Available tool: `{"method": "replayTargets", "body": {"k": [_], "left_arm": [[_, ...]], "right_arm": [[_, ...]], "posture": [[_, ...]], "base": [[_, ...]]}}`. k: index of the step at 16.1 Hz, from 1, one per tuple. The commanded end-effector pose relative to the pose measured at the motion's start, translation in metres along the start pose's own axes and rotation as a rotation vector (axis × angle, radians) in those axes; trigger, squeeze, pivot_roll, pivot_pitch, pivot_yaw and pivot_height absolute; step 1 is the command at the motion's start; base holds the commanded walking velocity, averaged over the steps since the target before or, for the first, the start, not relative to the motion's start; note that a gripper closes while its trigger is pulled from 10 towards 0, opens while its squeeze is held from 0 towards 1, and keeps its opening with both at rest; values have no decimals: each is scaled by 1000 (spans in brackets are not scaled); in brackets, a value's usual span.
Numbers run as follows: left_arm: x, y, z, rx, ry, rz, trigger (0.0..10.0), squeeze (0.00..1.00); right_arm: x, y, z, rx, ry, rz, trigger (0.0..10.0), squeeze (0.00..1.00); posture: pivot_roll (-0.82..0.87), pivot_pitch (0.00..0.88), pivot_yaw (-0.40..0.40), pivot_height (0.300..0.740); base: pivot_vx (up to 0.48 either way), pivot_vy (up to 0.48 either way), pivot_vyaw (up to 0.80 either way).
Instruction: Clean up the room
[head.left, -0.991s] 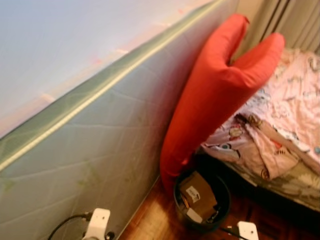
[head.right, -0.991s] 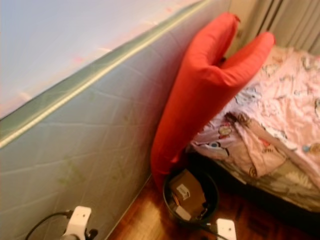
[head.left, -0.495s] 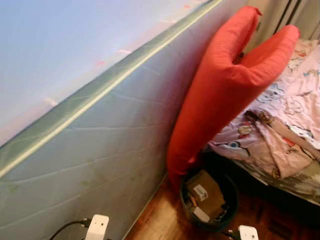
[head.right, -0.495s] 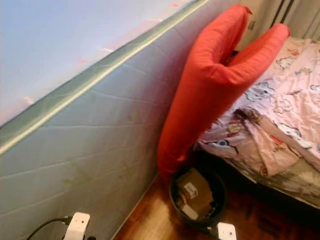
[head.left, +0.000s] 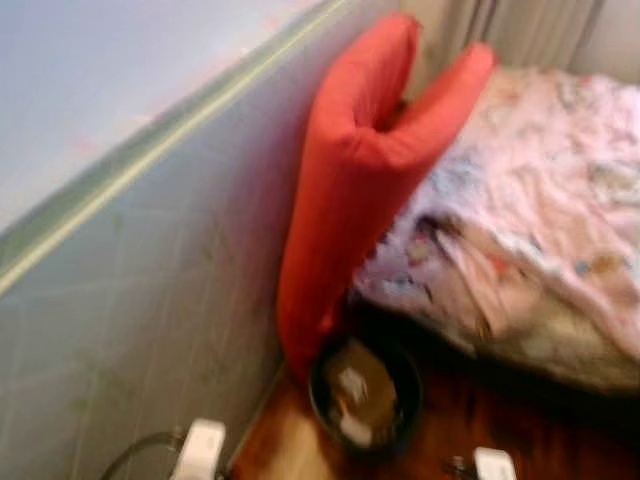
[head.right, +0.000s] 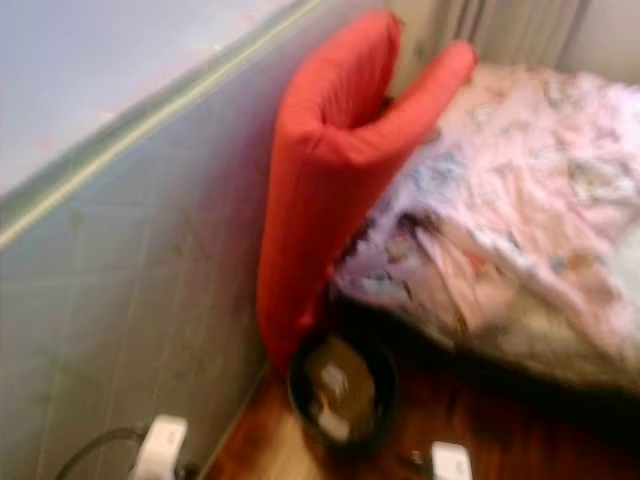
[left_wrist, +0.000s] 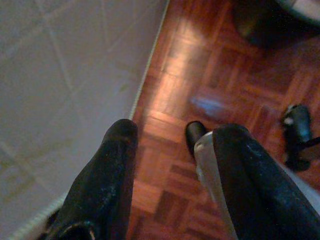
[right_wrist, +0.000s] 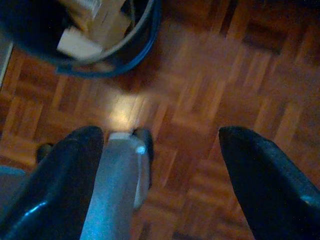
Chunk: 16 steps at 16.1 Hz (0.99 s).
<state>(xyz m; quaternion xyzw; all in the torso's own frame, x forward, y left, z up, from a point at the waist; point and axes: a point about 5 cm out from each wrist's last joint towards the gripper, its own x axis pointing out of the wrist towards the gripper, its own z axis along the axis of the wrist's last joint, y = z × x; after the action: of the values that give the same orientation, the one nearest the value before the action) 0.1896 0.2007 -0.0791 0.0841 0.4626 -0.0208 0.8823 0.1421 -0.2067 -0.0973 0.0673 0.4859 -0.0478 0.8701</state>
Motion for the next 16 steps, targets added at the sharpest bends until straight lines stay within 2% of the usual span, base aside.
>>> {"method": "replayTargets", "body": {"k": [1,16], "left_arm": [[-2,7,-11,11,40,16,10000,0],[0,7,-2,9,26,12,10000,0]], "right_arm": [[1,5,0,18,-13,6,10000,0],[0,2,0,35,-17,-10,10000,0]], "posture": [[-9,60,17,740],[-37,52,38,740]], "base": [[0,-251,0],[0,-253,0]]}}
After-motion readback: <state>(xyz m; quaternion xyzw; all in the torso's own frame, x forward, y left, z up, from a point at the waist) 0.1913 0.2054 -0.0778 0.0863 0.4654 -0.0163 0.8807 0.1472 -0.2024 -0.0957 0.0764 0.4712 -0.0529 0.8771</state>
